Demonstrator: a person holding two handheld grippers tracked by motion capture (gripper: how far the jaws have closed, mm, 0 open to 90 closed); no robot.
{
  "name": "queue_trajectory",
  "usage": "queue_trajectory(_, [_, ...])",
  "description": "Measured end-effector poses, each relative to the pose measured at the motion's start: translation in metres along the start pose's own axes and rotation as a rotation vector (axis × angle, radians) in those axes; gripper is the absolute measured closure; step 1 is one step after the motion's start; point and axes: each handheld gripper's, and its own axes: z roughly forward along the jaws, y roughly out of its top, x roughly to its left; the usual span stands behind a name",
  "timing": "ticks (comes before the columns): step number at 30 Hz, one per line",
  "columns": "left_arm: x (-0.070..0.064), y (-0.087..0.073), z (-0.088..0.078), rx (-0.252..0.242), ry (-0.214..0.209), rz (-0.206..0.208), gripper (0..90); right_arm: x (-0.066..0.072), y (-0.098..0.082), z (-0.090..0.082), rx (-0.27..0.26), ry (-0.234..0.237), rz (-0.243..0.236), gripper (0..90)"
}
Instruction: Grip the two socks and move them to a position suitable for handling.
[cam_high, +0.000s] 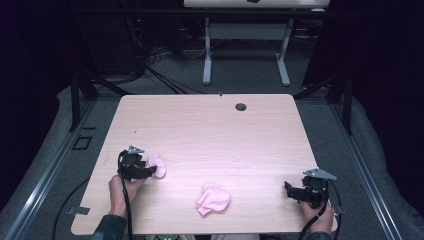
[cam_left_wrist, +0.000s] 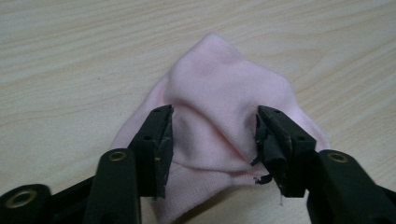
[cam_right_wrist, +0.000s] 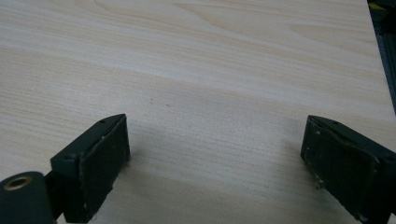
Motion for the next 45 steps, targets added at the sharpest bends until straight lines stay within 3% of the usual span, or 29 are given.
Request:
queue_trajectory(6, [0.001,-0.003,-0.001,-0.021,0.027,-0.005,66.3,0.0,0.0,0.0,-0.001,0.0,0.001,7.5])
queue_trajectory(10, [0.004,-0.004,-0.001,-0.026,0.022,-0.004,74.1,0.0,0.0,0.0,-0.001,0.0,0.001,7.5])
queue_trajectory(14, [0.006,-0.008,-0.001,-0.068,0.006,-0.009,76.0,0.0,0.0,0.0,0.0,0.0,0.001,7.5])
queue_trajectory(16, [0.01,-0.01,-0.001,-0.086,-0.014,-0.037,76.3,0.0,0.0,0.0,0.0,0.0,0.0,7.6])
queue_trajectory(26, [0.006,-0.009,-0.013,-0.124,-0.01,-0.022,76.8,0.0,0.0,0.0,-0.004,-0.001,0.003,7.8])
queue_trajectory(31, [-0.002,-0.005,-0.024,-0.146,-0.025,0.0,76.7,0.0,0.0,0.0,-0.004,0.0,0.003,7.9])
queue_trajectory(38, [-0.028,0.017,-0.042,-0.204,-0.056,0.078,76.6,0.0,0.0,0.0,-0.004,-0.004,0.005,8.2])
queue_trajectory(45, [-0.056,0.037,-0.041,-0.218,-0.101,0.141,76.5,0.0,0.0,0.0,-0.007,-0.003,0.002,8.6])
